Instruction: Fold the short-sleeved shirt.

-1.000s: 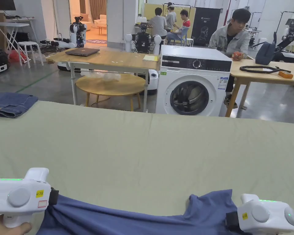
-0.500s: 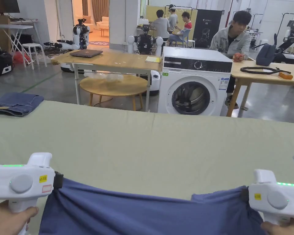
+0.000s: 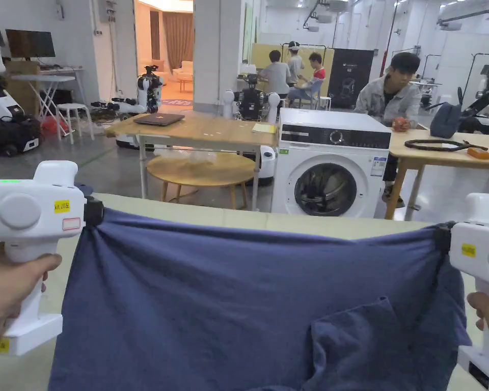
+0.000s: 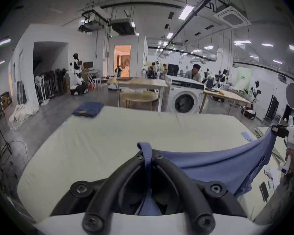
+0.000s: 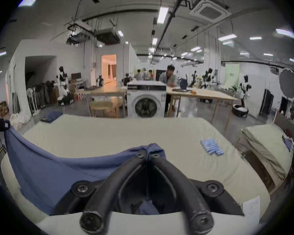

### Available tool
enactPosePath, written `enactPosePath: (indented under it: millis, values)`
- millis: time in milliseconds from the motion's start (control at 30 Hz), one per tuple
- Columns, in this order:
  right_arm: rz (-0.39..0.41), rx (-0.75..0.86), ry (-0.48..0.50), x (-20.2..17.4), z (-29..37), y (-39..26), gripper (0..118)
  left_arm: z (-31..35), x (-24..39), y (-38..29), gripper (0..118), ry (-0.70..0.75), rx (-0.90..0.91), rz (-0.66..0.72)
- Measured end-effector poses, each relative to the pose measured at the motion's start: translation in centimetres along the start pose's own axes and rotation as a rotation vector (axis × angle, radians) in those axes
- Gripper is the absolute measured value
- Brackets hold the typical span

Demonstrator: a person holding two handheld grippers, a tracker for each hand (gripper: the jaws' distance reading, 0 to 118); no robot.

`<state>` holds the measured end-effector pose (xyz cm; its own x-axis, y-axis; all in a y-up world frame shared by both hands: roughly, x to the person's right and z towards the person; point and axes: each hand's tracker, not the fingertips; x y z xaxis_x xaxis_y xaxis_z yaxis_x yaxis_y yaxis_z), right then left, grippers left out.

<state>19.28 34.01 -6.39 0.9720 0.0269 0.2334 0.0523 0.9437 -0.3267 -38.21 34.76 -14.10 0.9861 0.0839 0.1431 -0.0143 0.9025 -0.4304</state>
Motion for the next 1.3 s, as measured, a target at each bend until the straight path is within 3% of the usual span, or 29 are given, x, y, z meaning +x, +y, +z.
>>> enactPosePath:
  millis: [333,733,1067,1300]
  values:
    - [0.019,0.138,-0.038,-2.1,-0.8,10.3,0,-0.2,0.2,10.8,0,0.050,0.097,-0.037]
    - [0.100,0.241,-0.100,-3.0,-3.5,20.0,0,-1.4,0.3,19.8,0,0.094,0.174,-0.039]
    - [0.110,0.289,-0.116,-2.5,-2.7,21.5,0,-1.7,1.3,19.6,0,0.097,0.192,-0.051]
    - [0.117,0.238,-0.115,-1.6,-1.3,16.3,0,-1.6,1.7,14.8,0,0.086,0.155,-0.080]
